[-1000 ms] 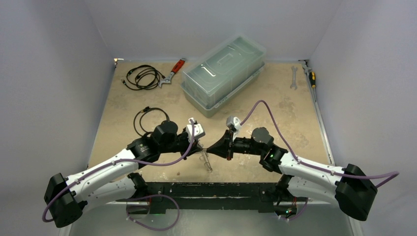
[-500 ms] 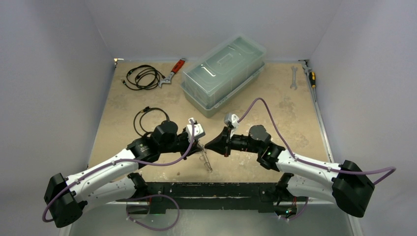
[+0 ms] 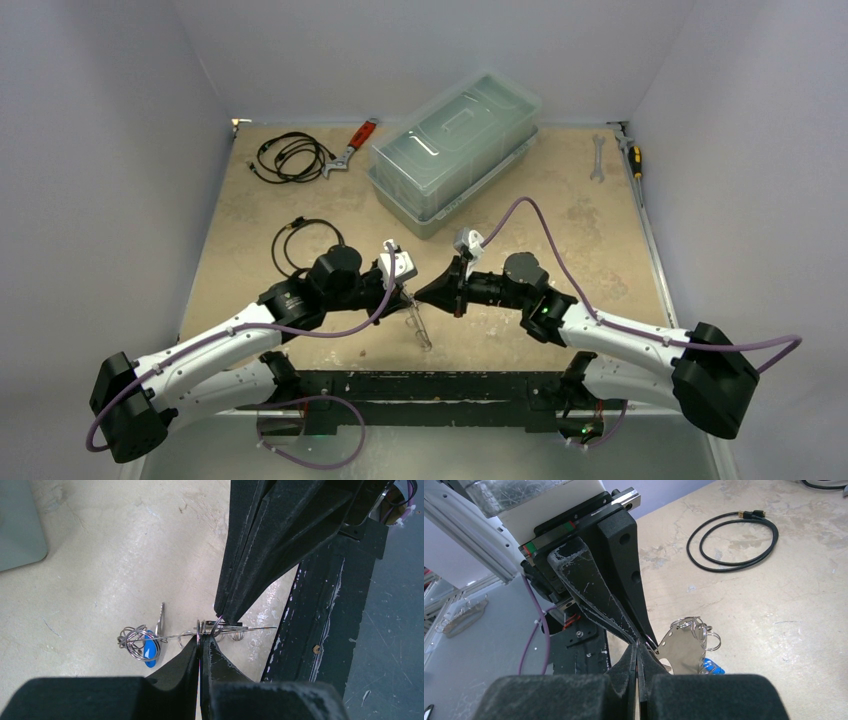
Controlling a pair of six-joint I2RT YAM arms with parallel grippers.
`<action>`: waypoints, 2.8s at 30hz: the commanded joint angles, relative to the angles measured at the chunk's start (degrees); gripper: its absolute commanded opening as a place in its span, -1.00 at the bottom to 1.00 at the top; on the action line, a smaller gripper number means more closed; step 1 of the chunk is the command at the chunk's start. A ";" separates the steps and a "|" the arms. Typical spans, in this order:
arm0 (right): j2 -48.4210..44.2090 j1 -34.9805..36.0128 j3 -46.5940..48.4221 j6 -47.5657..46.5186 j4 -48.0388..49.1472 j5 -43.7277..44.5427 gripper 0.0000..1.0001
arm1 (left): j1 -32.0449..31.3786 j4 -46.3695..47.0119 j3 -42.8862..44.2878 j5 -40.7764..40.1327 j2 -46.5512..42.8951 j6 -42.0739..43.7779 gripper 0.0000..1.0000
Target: Put the keys on the keyring
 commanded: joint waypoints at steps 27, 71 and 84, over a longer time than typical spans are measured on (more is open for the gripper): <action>2.12 0.52 3.18 -0.39 2.17 4.16 -1.00 | 0.42 3.08 0.24 0.59 -0.12 0.06 -1.00; 1.90 0.52 2.49 -1.18 -1.66 7.86 -1.00 | 0.40 3.12 0.16 0.51 -0.64 0.14 -1.00; 2.16 0.52 2.82 -0.66 -2.70 7.26 -0.87 | 0.43 3.12 0.16 0.29 -0.97 0.14 -1.00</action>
